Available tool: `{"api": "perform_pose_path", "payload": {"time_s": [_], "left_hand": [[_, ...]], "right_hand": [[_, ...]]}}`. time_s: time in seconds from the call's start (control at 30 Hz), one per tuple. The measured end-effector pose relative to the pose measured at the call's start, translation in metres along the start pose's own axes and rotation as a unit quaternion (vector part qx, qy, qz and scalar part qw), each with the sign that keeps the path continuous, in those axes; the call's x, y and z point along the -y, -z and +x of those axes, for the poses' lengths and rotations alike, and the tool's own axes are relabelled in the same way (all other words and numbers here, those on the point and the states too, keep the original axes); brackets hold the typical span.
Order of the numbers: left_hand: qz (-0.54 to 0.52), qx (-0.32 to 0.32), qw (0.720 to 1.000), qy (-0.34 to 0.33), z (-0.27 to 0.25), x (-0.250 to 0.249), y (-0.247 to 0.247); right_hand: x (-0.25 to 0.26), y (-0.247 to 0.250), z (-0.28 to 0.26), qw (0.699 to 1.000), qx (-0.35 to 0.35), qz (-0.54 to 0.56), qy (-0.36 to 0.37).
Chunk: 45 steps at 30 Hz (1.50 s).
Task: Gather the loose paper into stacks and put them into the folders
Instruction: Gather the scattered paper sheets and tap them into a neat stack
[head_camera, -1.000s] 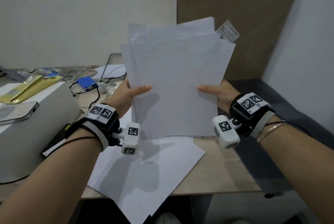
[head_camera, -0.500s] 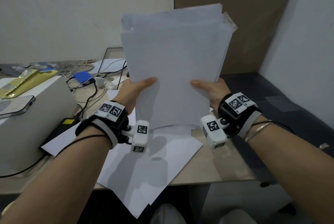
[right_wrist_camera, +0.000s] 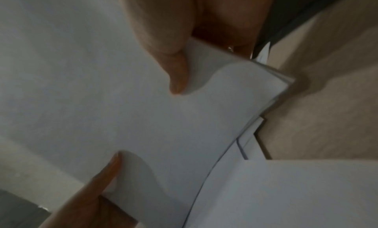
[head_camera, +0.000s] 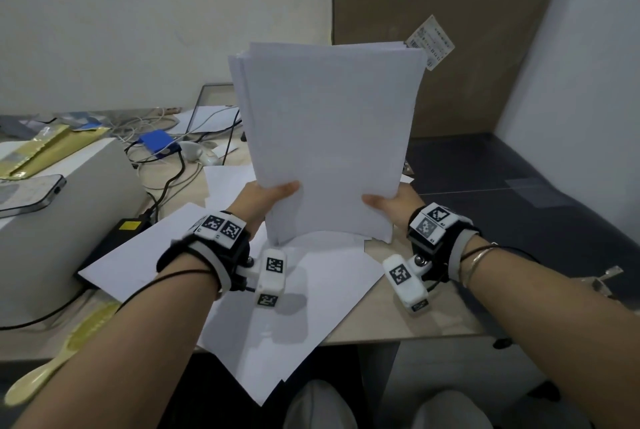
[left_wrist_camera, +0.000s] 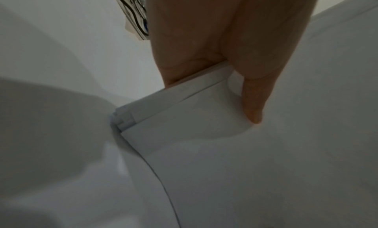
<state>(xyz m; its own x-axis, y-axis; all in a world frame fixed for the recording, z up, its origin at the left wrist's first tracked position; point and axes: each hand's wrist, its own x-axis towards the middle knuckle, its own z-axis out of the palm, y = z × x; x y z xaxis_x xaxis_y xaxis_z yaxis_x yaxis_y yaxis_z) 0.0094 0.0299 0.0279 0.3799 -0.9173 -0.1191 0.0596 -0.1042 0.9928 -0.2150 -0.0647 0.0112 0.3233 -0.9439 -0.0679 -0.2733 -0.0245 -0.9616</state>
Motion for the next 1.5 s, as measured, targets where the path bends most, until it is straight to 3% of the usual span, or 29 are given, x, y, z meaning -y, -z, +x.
{"api": "perform_pose_path", "payload": {"time_s": [0.13, 0.23, 0.3, 0.43, 0.5, 0.6, 0.77, 0.93, 1.03, 1.1, 1.17, 1.23, 1.43, 1.5], "left_hand": [[0.141, -0.042, 0.989, -0.005, -0.005, 0.003, 0.002], [0.279, -0.066, 0.957, 0.034, -0.010, 0.015, 0.015], [0.367, -0.054, 0.925, 0.081, -0.013, 0.026, 0.021], [0.538, -0.112, 0.818, 0.173, -0.018, 0.047, 0.032], [0.547, -0.127, 0.802, 0.204, -0.020, 0.053, 0.037], [0.543, -0.108, 0.802, 0.222, -0.019, 0.062, 0.040], [0.531, -0.100, 0.824, 0.170, -0.013, 0.058, 0.023], [0.369, 0.012, 0.921, 0.126, -0.001, 0.047, 0.011], [0.236, 0.013, 0.969, 0.067, 0.005, 0.043, 0.000], [0.174, -0.018, 0.984, 0.035, 0.009, 0.039, 0.000], [0.173, -0.079, 0.982, 0.014, 0.011, 0.036, 0.007], [0.245, -0.122, 0.962, 0.022, 0.011, 0.034, 0.018], [0.463, -0.111, 0.871, 0.122, -0.011, 0.044, 0.030], [0.482, -0.115, 0.856, 0.145, -0.015, 0.045, 0.030]], "right_hand": [[0.004, 0.015, -0.010, 0.997, -0.072, -0.032, 0.021], [0.000, 0.035, -0.015, 0.993, -0.112, -0.045, 0.011], [-0.007, 0.048, -0.021, 0.990, -0.130, -0.045, -0.006], [-0.023, 0.067, -0.031, 0.988, -0.137, -0.048, -0.042], [-0.033, 0.072, -0.034, 0.990, -0.123, -0.038, -0.063], [-0.043, 0.076, -0.039, 0.991, -0.089, -0.040, -0.088], [-0.041, 0.075, -0.044, 0.992, -0.026, -0.066, -0.102], [-0.032, 0.071, -0.047, 0.989, 0.001, -0.112, -0.099], [-0.029, 0.068, -0.047, 0.986, 0.013, -0.136, -0.096], [-0.028, 0.066, -0.047, 0.985, 0.021, -0.138, -0.098], [-0.028, 0.066, -0.046, 0.986, 0.028, -0.129, -0.105], [-0.030, 0.068, -0.045, 0.985, 0.031, -0.122, -0.115], [-0.037, 0.058, -0.044, 0.982, 0.041, -0.091, -0.158], [-0.038, 0.053, -0.044, 0.980, 0.042, -0.102, -0.164]]}}
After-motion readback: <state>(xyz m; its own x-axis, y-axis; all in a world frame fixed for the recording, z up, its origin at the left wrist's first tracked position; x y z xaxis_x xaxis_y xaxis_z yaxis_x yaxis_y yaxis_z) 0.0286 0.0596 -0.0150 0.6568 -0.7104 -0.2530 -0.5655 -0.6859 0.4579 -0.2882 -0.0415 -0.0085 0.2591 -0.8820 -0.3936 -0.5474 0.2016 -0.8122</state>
